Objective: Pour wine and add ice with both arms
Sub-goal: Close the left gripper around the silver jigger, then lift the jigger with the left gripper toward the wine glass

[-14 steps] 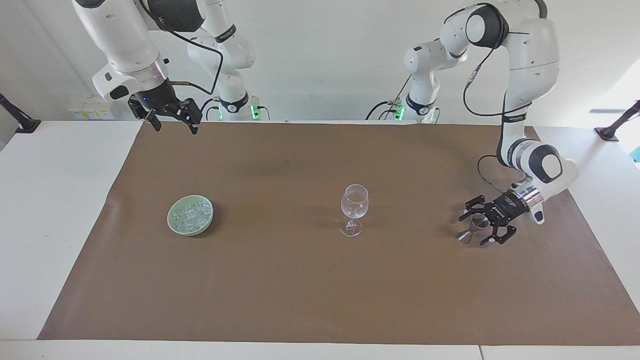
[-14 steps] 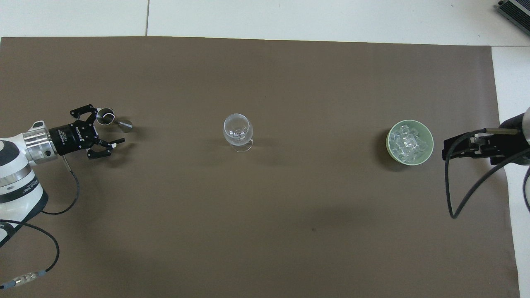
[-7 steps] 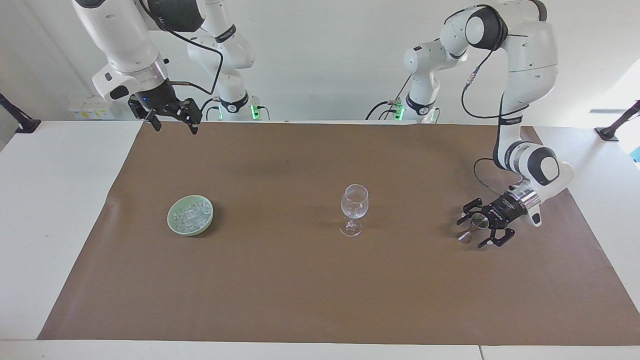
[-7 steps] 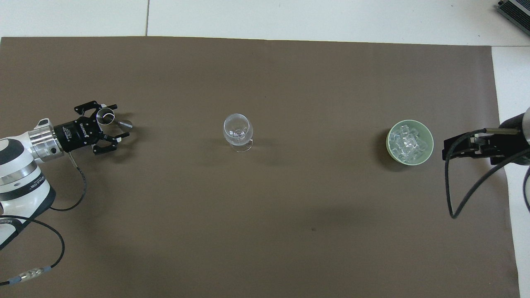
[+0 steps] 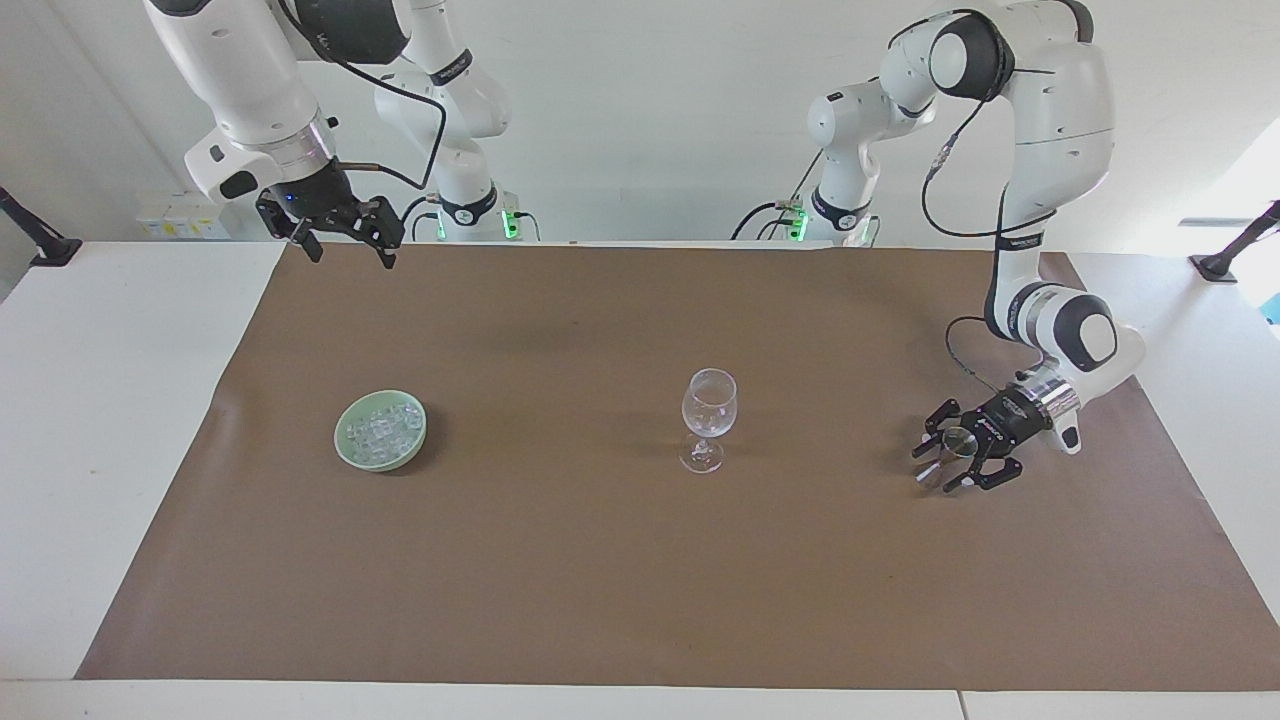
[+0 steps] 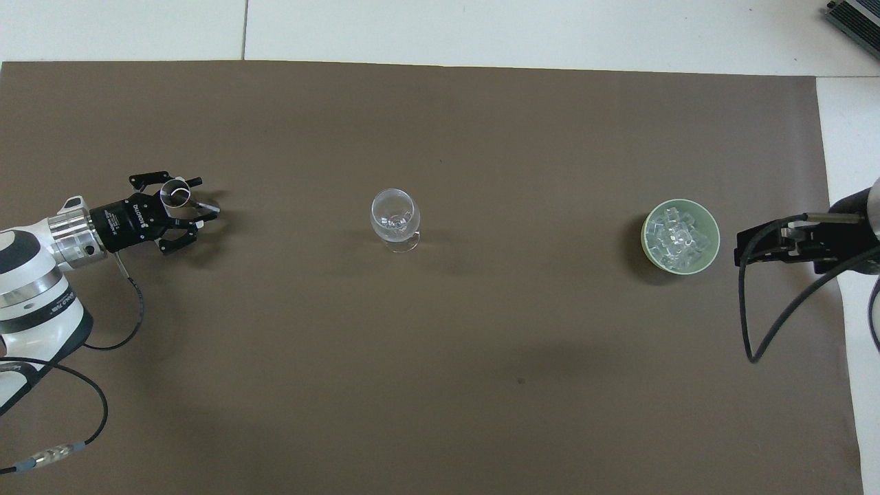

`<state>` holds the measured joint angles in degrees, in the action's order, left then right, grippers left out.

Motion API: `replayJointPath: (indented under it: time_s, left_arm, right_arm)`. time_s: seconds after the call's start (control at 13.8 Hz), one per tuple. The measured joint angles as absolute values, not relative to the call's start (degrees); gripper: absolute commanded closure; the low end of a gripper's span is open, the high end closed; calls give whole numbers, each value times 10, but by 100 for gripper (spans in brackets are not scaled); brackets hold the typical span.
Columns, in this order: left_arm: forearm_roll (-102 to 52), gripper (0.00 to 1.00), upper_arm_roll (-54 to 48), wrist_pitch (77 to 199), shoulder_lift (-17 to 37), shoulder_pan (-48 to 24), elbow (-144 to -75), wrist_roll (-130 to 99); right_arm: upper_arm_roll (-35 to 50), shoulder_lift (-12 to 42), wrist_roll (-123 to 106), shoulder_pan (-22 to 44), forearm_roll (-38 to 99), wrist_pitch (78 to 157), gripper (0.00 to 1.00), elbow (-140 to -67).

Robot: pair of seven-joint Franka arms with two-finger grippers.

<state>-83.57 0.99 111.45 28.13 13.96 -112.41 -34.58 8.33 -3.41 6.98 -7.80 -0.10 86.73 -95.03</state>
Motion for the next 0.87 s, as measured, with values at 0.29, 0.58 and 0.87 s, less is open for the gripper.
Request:
replayJointPath:
  time_s: [0.29, 0.58, 0.87]
  left_arm:
    - [-836, 44, 13, 1110, 281, 141, -1124, -345]
    - [-836, 99, 13, 1103, 281, 144, -1121, -344]
    - [-836, 100, 15, 1100, 281, 147, -1119, -343]
  right_arm:
    - [83, -34, 70, -78, -1, 867, 0, -950]
    - [83, -34, 70, -78, -1, 867, 0, -950]
    - [83, -34, 70, -78, -1, 867, 0, -950]
